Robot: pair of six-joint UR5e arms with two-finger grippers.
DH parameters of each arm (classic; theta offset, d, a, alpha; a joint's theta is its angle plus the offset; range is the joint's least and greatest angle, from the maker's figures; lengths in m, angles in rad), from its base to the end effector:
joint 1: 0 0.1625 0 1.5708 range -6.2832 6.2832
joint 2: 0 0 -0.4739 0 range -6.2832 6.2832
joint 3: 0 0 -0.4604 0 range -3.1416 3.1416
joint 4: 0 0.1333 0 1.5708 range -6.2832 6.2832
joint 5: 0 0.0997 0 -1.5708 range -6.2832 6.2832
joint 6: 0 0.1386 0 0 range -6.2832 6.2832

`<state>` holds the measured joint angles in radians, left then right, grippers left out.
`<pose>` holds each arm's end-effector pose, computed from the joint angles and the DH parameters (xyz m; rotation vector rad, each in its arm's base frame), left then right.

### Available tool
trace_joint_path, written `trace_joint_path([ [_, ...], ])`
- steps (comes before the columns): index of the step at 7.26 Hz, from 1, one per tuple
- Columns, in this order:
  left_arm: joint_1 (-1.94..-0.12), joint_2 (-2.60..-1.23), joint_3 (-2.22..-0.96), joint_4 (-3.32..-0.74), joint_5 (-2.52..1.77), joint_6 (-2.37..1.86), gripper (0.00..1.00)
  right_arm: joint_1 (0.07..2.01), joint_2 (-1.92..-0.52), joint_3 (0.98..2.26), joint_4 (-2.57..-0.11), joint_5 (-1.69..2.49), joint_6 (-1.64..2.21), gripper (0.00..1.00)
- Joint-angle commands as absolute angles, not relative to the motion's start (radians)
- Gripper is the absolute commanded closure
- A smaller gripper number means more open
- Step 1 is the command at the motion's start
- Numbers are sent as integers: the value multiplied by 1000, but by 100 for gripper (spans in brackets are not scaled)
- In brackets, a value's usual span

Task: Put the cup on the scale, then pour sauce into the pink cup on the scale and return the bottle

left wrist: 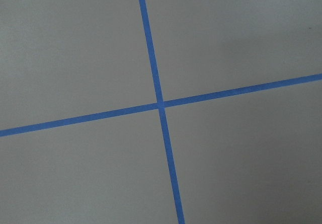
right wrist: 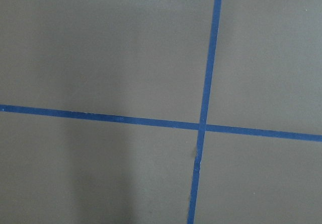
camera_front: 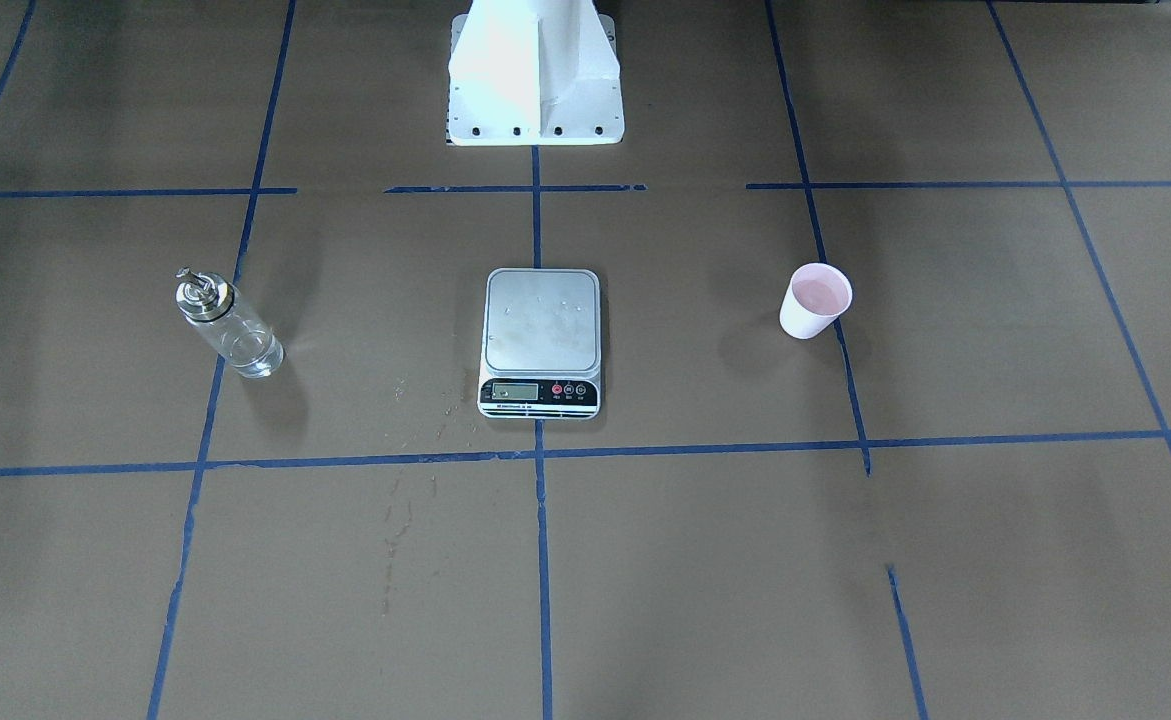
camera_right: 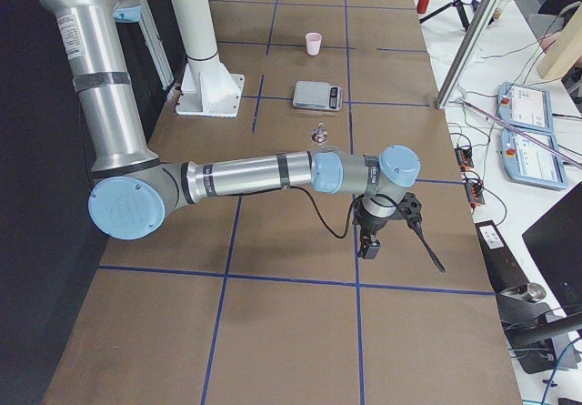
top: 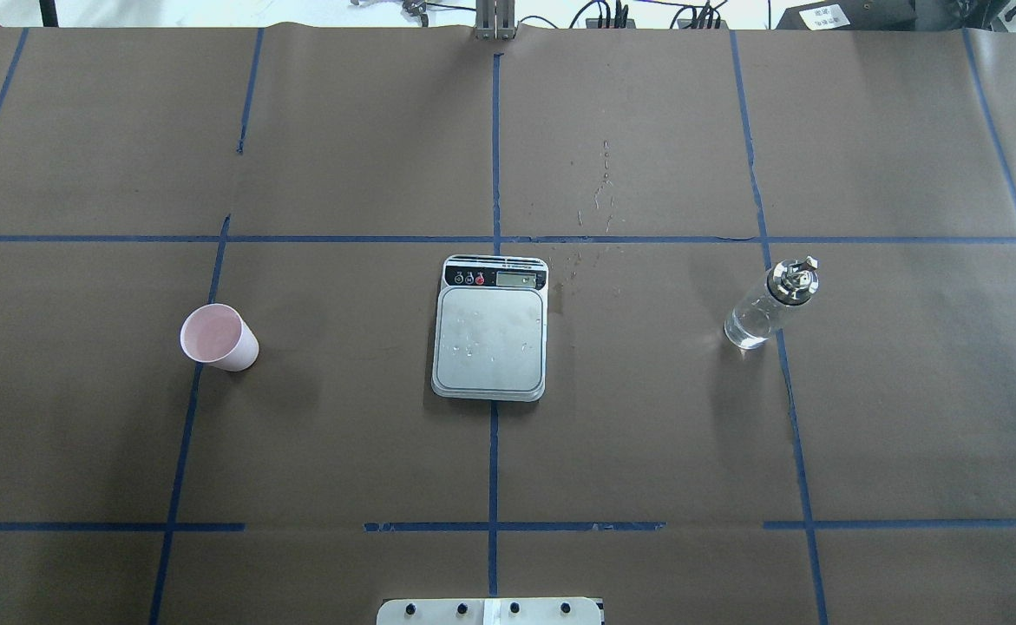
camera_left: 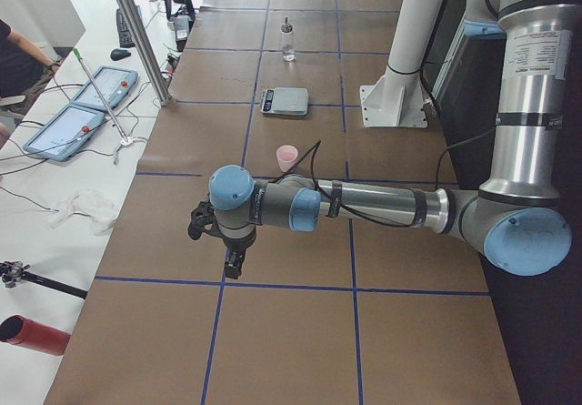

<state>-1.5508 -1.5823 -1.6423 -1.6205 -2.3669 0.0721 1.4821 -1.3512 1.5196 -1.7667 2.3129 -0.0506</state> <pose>-0.0227 -0.5765 0.6811 0.1464 0.7920 0.1399 -0.0185 -0.6549 0.6527 -0.0404 -0.7419 -0.1226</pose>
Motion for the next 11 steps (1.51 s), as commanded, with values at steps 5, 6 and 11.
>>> trace_joint_path([
  [5, -1551, -1580, -1694, -1623, -2370, 61, 0, 1479, -1359, 1543, -1767, 2315, -61, 0],
  [6, -1549, -1585, -1687, -1631, -2370, 60, 0, 1477, -1359, 1543, -1766, 2312, -58, 0],
  [11, -1286, -1591, -1826, -1857, -2481, -427, 0, 1457, -1451, 1514, -1470, 2324, -43, 0],
])
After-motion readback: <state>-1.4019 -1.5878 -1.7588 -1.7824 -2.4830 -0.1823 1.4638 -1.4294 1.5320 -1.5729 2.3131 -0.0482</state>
